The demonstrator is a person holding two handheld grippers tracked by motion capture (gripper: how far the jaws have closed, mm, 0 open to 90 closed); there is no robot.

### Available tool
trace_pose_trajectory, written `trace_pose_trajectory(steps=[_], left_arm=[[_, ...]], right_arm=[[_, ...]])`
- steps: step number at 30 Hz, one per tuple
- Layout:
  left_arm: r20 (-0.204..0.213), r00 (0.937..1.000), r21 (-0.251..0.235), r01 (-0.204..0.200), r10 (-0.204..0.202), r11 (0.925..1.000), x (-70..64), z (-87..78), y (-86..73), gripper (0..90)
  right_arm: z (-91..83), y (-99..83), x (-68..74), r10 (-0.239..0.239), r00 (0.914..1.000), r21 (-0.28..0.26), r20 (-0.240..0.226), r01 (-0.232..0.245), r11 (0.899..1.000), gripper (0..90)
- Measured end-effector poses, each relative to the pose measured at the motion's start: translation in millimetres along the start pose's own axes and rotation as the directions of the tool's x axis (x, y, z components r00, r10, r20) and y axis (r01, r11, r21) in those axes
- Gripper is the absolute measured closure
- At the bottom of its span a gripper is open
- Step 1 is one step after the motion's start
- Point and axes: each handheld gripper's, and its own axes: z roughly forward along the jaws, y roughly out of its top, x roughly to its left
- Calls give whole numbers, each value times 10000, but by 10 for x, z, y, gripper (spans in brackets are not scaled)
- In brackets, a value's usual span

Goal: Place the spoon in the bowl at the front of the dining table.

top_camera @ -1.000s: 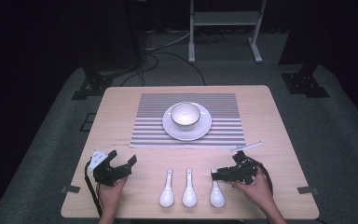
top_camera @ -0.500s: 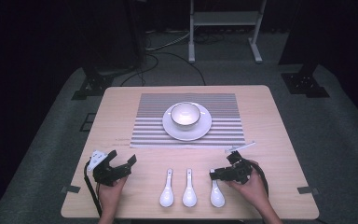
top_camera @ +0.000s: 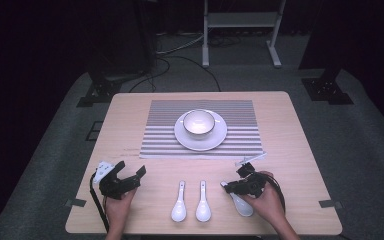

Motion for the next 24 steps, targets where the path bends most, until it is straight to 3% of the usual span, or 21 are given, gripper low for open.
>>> trace_pose_trajectory(steps=[2, 7, 12, 14, 16, 18, 23, 24], left_arm=[[-9, 10000, -2, 12, -12, 10000, 1, -1, 0, 46], [1, 10000, -6, 20, -20, 10000, 4, -2, 0, 46], [6, 10000, -6, 19, -19, 10000, 4, -2, 0, 46], [1, 10000, -4, 13, -13, 10000, 3, -2, 0, 46], [-13, 10000, -18, 24, -24, 10000, 3, -3, 0, 46], [-14, 10000, -21, 35, -35, 10000, 4, -3, 0, 46], [-16, 10000, -18, 35, -35, 10000, 4, -4, 0, 46], [-18, 10000, -21, 36, -36, 10000, 3, -4, 0, 46]], right_arm=[[2, 21, 13, -236, 9997, 275, 49, 235, 9993, 828], [-18, 31, 31, -349, 9994, 485, 29, 348, 9982, 855], [-169, 9, -53, 274, 9958, -303, -878, -302, 9991, 853], [-193, 6, -65, 384, 9941, -408, -1012, -427, 9983, 853], [-300, -4, -124, 701, 9846, -845, -1602, -844, 9928, 851], [-332, -6, -139, 744, 9823, -974, -1718, -921, 9910, 849], [-475, -14, -209, 1068, 9650, -1623, -2396, -1483, 9755, 848], [-498, -14, -232, 1191, 9563, -1790, -2670, -1706, 9689, 849]])
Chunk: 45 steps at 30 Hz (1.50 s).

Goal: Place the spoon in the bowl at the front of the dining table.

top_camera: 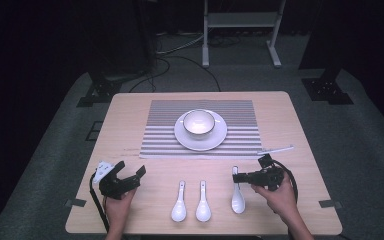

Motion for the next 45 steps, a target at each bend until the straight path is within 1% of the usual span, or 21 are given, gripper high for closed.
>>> trace_pose_trajectory(steps=[2, 7, 12, 15, 24, 27, 31, 35, 40, 42, 45], left_arm=[[-1, 10000, -1, 10, -10, 10000, 0, -1, 0, 46], [1, 10000, -12, 26, -26, 10000, 0, -2, 0, 46], [17, 10000, -8, 28, -28, 10000, 2, 0, 0, 46], [18, 10000, 6, 11, -11, 10000, 1, 0, 0, 46], [40, 10000, 5, -13, 13, 10000, 1, 0, 0, 46], [39, 10000, 5, -12, 12, 10000, 0, 0, 0, 46], [31, 9999, 28, -96, 95, 10000, -8, 6, 1, 46], [35, 10000, 23, -69, 69, 10000, -6, 5, 0, 46], [84, 10000, 20, -41, 40, 10000, 1, 1, 0, 46], [89, 10000, 20, -34, 34, 10000, 1, 1, 1, 46], [99, 9999, 17, -30, 30, 10000, 0, 2, 0, 46]], right_arm=[[-6, 2, -5, 69, 9999, -55, -92, -69, 10000, 849], [-21, 38, -52, 548, 9968, -696, -589, -589, 9958, 849], [9, 91, -57, 712, 9952, -891, -668, -770, 9930, 849], [28, 115, -55, 716, 9949, -950, -705, -781, 9924, 849], [83, 265, -34, 881, 9920, -1101, -901, -978, 9891, 849], [85, 292, -31, 901, 9917, -1155, -913, -1004, 9882, 849], [91, 370, -38, 1012, 9910, -1298, -877, -1121, 9852, 849], [98, 422, -32, 996, 9917, -1327, -809, -1098, 9851, 849], [134, 537, -9, 941, 9933, -1383, -668, -1026, 9851, 848], [137, 550, -6, 943, 9934, -1388, -660, -1027, 9850, 848], [148, 619, 0, 958, 9935, -1477, -622, -1041, 9835, 848]])
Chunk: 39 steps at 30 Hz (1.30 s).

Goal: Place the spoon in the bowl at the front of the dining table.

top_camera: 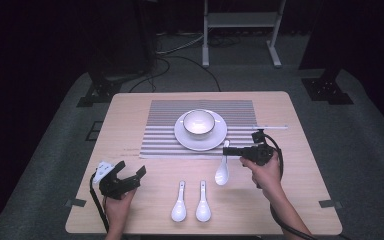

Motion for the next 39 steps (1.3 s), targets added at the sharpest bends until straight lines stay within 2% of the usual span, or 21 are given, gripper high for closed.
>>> trace_pose_trajectory(steps=[39], left_arm=[[52, 10000, -1, 37, -37, 10000, 7, 1, -1, 47]], right_arm=[[218, 587, 61, 118, 9989, -828, 454, -80, 9965, 849]])
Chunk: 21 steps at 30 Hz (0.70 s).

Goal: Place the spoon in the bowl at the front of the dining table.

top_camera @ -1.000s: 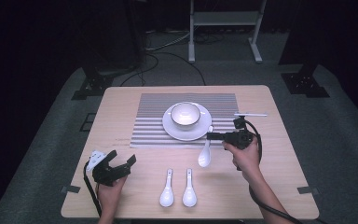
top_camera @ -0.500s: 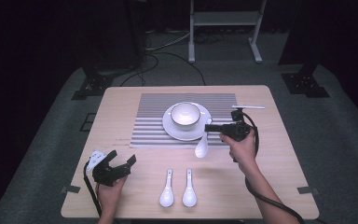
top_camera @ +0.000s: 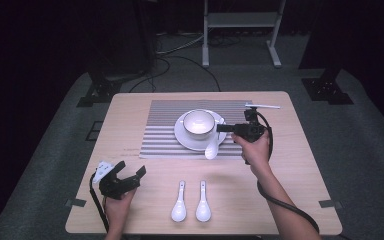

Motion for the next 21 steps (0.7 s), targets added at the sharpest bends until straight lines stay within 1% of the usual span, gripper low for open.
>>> trace_pose_trajectory(steps=[4, 11, 15, 21], left_arm=[[9, 10000, -8, 16, -16, 10000, 2, -1, 0, 46], [23, 10000, -34, 67, -67, 10000, 7, -3, 0, 46], [27, 10000, -35, 78, -78, 10000, 8, -3, 0, 46], [30, 10000, -34, 95, -95, 9999, 9, -4, 0, 46]], right_arm=[[50, 65, 29, -22, 10000, -103, -88, 21, 9999, 849], [129, 143, 62, -73, 10000, -158, 68, 74, 9998, 849], [157, 175, 59, -8, 9999, -216, 118, 10, 9998, 849], [227, 248, 49, 72, 9995, -342, 314, -61, 9994, 849]])
